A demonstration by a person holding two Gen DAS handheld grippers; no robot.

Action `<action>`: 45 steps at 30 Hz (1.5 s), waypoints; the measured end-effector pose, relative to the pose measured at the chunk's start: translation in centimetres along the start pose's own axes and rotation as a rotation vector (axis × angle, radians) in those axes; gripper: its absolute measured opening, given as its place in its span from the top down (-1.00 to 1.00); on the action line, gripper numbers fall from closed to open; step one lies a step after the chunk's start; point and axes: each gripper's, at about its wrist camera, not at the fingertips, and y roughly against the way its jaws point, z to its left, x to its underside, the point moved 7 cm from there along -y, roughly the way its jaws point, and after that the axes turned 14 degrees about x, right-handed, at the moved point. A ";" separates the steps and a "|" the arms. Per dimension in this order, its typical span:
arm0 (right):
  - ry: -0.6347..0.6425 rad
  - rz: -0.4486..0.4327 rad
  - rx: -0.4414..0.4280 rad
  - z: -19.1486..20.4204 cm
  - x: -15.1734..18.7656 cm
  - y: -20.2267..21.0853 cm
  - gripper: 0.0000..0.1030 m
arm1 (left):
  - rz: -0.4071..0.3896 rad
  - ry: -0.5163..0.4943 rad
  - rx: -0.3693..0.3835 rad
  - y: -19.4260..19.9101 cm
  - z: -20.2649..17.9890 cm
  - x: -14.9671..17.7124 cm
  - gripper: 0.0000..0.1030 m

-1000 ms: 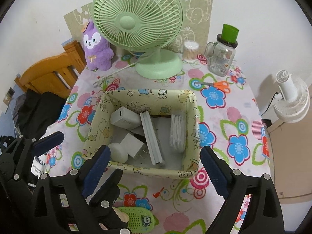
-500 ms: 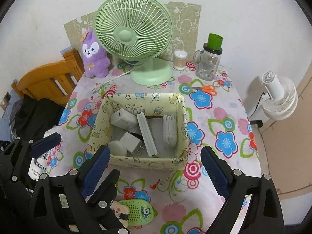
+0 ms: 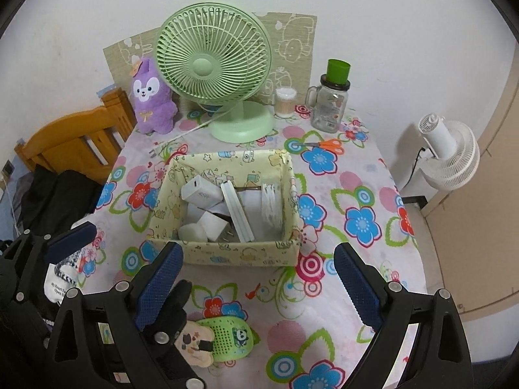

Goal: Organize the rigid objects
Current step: 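Withdraw both tools from the box back toward the items on the table, then grasp the hedgehog disc's black clip with the left tool while the right tool reaches the speaker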

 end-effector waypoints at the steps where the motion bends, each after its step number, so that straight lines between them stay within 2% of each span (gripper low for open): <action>1: -0.003 0.001 0.003 -0.1 0.4 0.1 -0.86 | -0.001 0.003 0.007 0.1 0.0 0.2 -0.88; 8: -0.015 0.011 0.004 -0.2 2.4 0.2 -0.86 | 0.013 0.024 0.027 -0.3 0.2 2.5 -0.88; 21: 0.003 0.014 0.011 0.2 6.1 -1.4 -0.86 | 0.098 0.100 0.040 -3.2 1.0 7.8 -0.88; 27: 0.020 0.063 0.001 0.3 7.9 -3.3 -0.86 | 0.144 0.166 0.058 -5.1 1.1 9.8 -0.88; 45: 0.105 0.128 -0.034 1.1 10.9 -7.9 -0.86 | 0.204 0.364 0.014 -9.0 2.6 13.8 -0.88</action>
